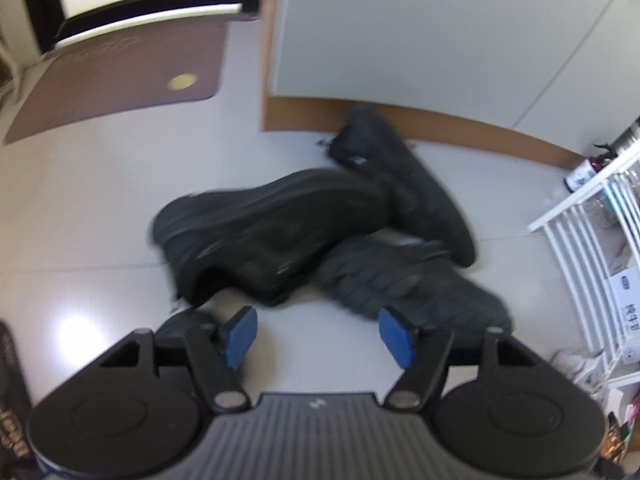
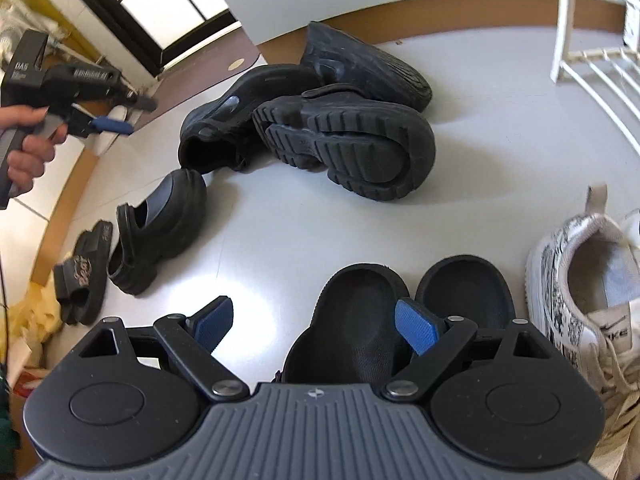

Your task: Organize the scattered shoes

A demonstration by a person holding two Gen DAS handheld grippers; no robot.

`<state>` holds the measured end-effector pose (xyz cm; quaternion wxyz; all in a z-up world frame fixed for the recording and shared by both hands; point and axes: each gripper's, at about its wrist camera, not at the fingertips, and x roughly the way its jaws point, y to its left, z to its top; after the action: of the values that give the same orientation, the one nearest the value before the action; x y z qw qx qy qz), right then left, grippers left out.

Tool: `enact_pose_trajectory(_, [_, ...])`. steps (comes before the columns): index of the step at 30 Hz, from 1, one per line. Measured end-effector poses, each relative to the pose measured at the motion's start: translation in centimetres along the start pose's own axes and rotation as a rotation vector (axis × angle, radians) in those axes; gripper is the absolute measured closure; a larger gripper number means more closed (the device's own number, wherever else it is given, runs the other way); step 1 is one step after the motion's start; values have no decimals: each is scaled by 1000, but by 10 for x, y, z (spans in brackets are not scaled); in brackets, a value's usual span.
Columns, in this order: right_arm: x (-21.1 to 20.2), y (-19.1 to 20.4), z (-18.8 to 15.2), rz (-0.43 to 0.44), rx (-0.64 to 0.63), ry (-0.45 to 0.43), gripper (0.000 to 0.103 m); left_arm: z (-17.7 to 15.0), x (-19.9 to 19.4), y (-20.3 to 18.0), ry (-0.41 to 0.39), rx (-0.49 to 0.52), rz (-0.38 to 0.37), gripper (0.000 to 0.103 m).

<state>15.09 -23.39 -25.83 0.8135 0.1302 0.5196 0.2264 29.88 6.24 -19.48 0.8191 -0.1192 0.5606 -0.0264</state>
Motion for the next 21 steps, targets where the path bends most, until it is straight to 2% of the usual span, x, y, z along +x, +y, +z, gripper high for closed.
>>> enact_pose_trajectory(5, [-13, -12, 5, 0, 11, -32, 12, 27, 24, -54, 2, 69, -20, 32])
enact_pose_trajectory(9, [-24, -28, 9, -32, 54, -62, 12, 36, 55, -92, 35, 133, -4, 29])
enact_pose_trajectory(16, [-35, -52, 8, -40, 89, -74, 12, 46, 107, -133, 65, 176, 31, 29])
enact_pose_trajectory(18, [-37, -58, 7, -54, 97, -83, 12, 47, 120, -139, 64, 171, 59, 29])
enact_pose_trajectory(21, [-40, -68, 5, -72, 104, -85, 12, 47, 142, -146, 95, 183, 63, 29])
